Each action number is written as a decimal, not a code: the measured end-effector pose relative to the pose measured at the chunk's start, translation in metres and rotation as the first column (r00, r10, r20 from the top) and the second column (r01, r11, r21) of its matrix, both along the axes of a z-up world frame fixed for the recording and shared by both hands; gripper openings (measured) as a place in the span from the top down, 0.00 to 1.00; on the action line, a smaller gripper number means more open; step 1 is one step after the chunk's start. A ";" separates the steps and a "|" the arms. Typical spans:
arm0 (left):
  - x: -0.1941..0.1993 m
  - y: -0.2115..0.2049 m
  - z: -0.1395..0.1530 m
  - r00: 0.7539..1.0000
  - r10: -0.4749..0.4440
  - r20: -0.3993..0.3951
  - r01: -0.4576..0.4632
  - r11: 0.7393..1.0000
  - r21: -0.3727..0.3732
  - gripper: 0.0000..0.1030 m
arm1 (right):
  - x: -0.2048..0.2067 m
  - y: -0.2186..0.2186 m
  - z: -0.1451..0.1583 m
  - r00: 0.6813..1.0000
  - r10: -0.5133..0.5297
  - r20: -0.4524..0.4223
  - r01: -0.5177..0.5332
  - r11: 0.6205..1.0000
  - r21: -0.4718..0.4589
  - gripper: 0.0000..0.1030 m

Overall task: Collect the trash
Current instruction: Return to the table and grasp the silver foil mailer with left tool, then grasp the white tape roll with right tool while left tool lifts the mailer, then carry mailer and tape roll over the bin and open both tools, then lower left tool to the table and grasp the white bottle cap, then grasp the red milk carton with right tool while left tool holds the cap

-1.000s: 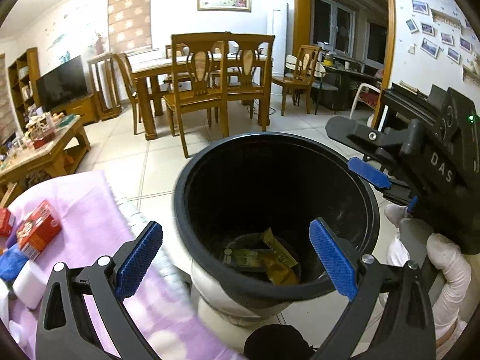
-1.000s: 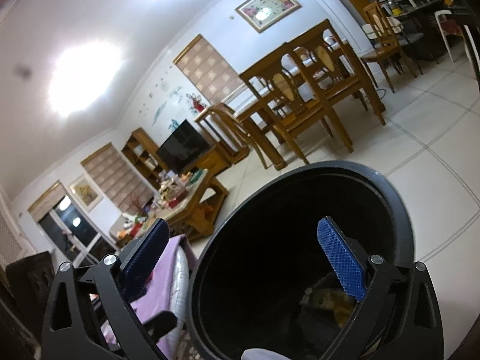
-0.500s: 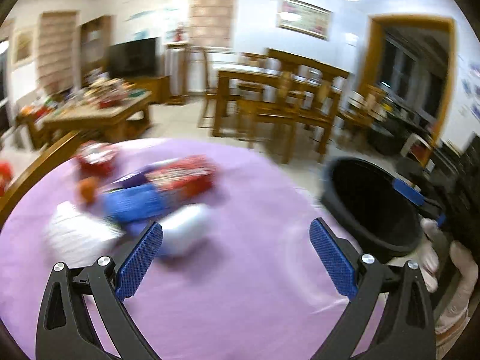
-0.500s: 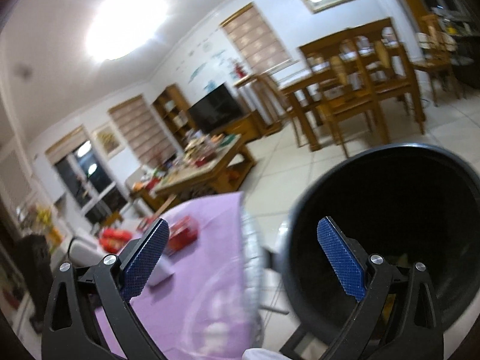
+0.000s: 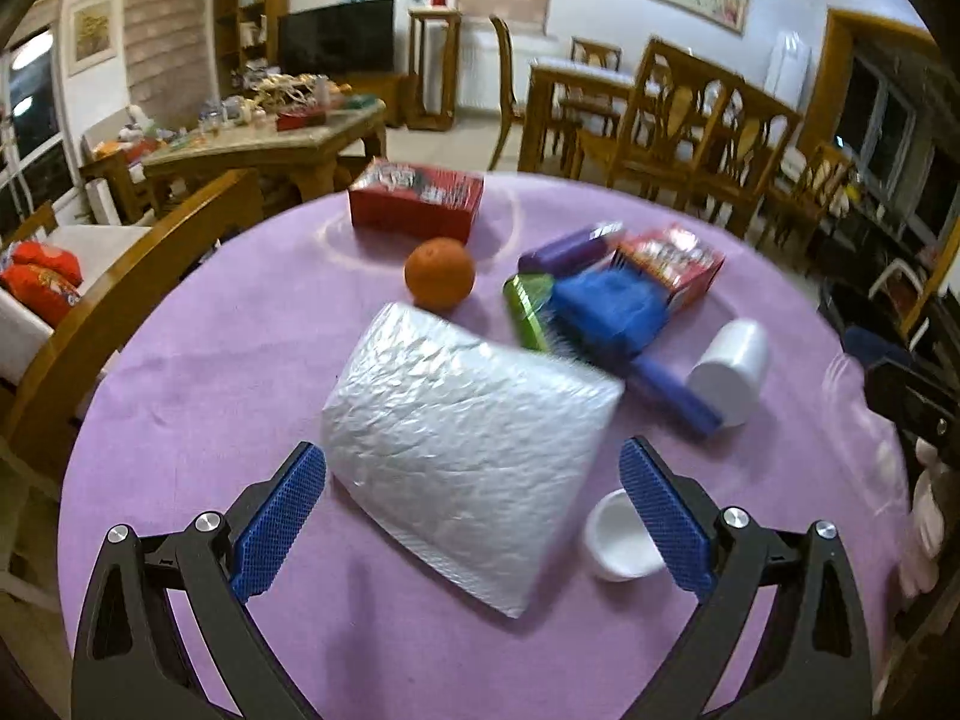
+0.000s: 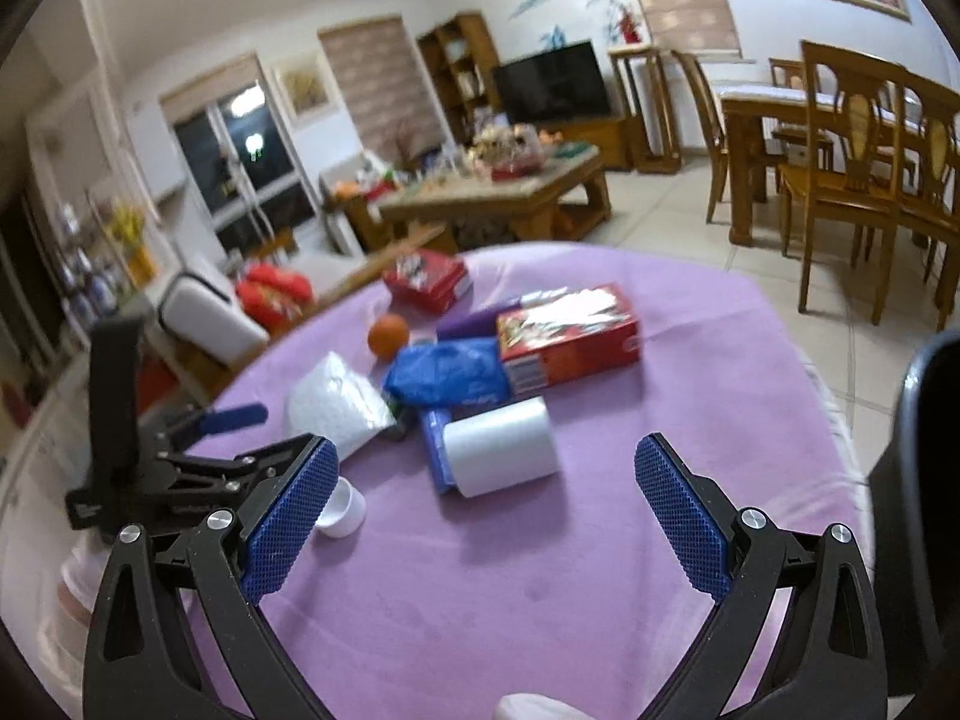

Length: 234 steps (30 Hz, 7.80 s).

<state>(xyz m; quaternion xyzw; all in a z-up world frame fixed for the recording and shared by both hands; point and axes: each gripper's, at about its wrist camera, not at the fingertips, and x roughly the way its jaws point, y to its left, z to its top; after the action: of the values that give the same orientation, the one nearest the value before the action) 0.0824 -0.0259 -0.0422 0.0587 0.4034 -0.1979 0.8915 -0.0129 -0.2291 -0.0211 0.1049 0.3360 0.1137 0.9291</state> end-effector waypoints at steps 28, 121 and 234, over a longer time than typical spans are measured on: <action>0.023 0.022 -0.010 0.997 -0.044 -0.068 0.037 0.995 -0.097 0.59 | 0.060 0.002 -0.041 0.990 -0.014 -0.142 0.026 0.997 0.078 0.46; -0.132 -0.328 0.041 0.868 -0.461 0.182 0.487 0.862 -0.140 0.55 | -0.238 -0.371 0.011 0.753 -0.628 0.194 0.511 0.745 0.430 0.46; -0.033 -0.011 0.005 1.000 -0.006 -0.010 0.004 0.978 -0.210 0.65 | 0.115 0.004 -0.005 0.997 -0.043 -0.071 0.040 0.998 -0.044 0.15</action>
<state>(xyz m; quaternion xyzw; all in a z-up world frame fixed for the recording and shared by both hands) 0.0493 -0.0373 -0.0369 -0.0357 0.3849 -0.2418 0.8900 0.1024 -0.2253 -0.0259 0.0963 0.3694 0.0832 0.9205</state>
